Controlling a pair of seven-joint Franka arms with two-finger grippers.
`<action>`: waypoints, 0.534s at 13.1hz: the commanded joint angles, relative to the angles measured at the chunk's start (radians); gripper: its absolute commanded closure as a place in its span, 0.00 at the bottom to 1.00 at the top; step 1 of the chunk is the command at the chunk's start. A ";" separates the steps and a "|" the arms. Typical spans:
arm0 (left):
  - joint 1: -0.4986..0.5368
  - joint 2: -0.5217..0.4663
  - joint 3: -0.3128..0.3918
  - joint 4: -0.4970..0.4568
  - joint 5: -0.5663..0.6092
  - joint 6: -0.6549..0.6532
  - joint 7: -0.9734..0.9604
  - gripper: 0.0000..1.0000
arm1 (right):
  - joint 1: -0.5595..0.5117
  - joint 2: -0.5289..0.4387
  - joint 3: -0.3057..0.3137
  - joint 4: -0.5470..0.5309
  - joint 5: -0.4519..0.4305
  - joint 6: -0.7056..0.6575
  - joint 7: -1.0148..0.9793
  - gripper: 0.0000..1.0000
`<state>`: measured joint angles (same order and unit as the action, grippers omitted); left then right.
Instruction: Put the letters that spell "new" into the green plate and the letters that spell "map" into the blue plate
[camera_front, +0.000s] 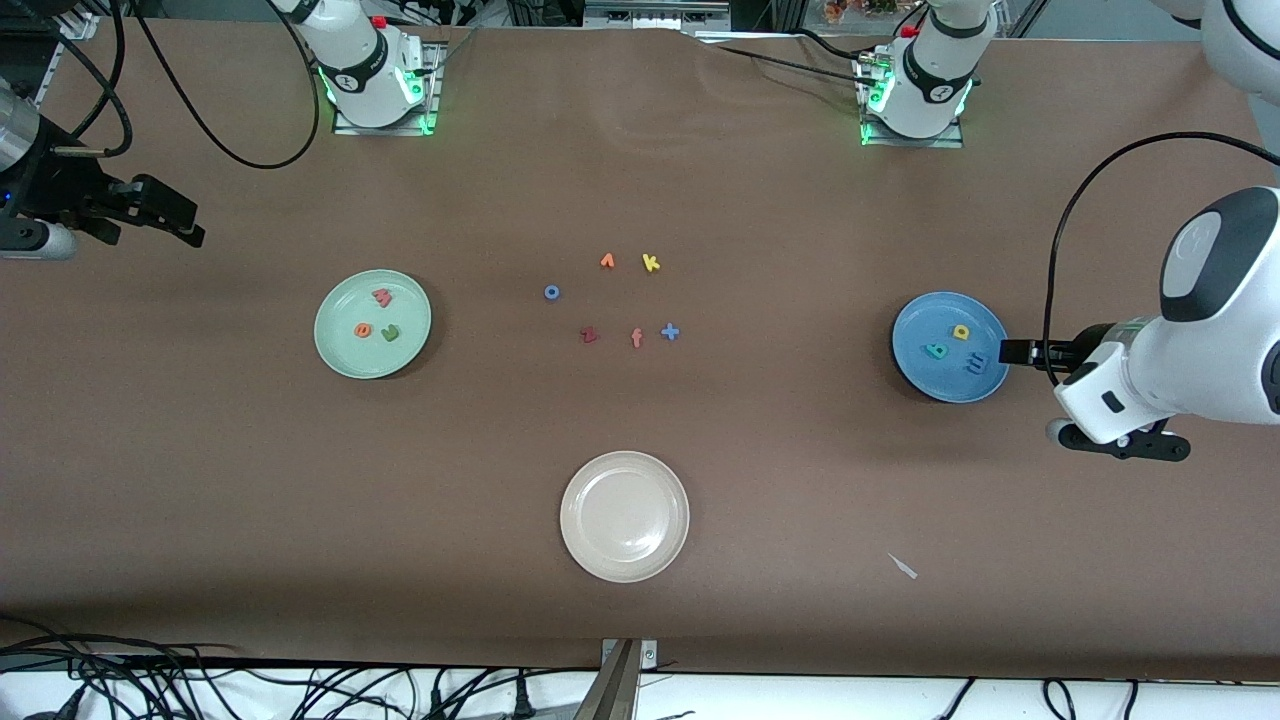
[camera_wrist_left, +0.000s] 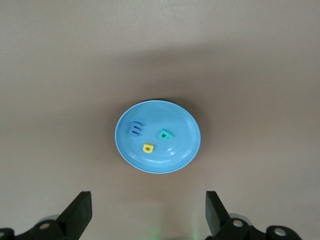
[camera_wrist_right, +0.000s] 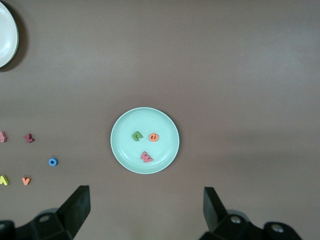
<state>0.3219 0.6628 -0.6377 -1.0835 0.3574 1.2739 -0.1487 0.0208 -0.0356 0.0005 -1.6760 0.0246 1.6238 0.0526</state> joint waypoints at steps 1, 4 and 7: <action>-0.159 -0.046 0.201 0.057 -0.105 -0.033 0.028 0.00 | -0.006 0.007 0.006 0.022 0.003 -0.015 -0.010 0.00; -0.294 -0.090 0.433 0.056 -0.266 -0.022 0.061 0.00 | -0.007 0.006 0.006 0.022 0.003 -0.016 -0.010 0.00; -0.323 -0.162 0.533 0.002 -0.406 0.054 0.110 0.01 | -0.007 0.008 0.004 0.024 -0.003 -0.010 -0.008 0.00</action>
<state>0.0089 0.5629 -0.1506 -1.0322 0.0157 1.2873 -0.0807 0.0207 -0.0354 0.0004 -1.6759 0.0245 1.6235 0.0526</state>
